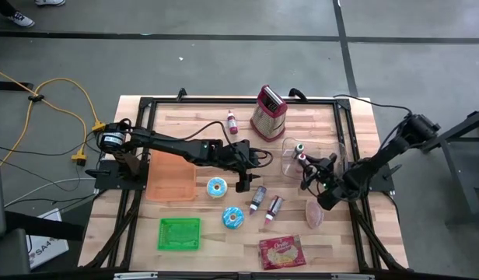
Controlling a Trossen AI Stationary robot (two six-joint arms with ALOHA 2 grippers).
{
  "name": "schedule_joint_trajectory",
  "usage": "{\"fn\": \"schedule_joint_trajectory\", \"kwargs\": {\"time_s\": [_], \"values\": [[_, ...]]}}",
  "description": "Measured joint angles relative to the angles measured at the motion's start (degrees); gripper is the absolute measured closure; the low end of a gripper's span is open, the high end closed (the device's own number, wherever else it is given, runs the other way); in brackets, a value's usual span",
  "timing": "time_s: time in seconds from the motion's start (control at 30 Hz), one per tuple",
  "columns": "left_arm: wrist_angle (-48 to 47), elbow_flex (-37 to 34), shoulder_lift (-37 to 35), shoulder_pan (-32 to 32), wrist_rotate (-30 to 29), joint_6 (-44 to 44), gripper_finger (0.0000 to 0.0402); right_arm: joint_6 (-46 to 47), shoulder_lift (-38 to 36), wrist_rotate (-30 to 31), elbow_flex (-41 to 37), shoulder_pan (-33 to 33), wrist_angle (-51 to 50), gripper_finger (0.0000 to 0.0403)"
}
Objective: Pick & Place Food Item
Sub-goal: Put the orange food coloring into the transparent bin, then put the red food coloring into the transparent bin
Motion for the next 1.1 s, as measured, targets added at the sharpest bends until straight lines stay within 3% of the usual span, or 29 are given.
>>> {"fn": "schedule_joint_trajectory", "kwargs": {"time_s": [0.4, 0.77, 0.9, 1.1], "values": [[-0.01, 0.0, 0.0, 0.0, -0.06, -0.07, 0.017, -0.41, 2.66, -0.69, 0.02, -2.79, 3.46, 0.0258], [0.0, 0.0, 0.0, 0.0, -0.2, -0.26, 0.017, -1.03, 2.62, -0.54, 0.02, -2.77, 3.89, 0.0254], [-0.01, -0.01, 0.0, 0.0, -0.2, -0.26, 0.017, -7.2, 2.62, -0.51, 0.04, -2.77, 8.62, 0.0254], [-0.02, -0.01, 0.0, 0.0, -0.2, -0.24, 0.017, -24.87, 2.62, -0.35, 0.04, -2.77, 23.46, 0.0254]]}}
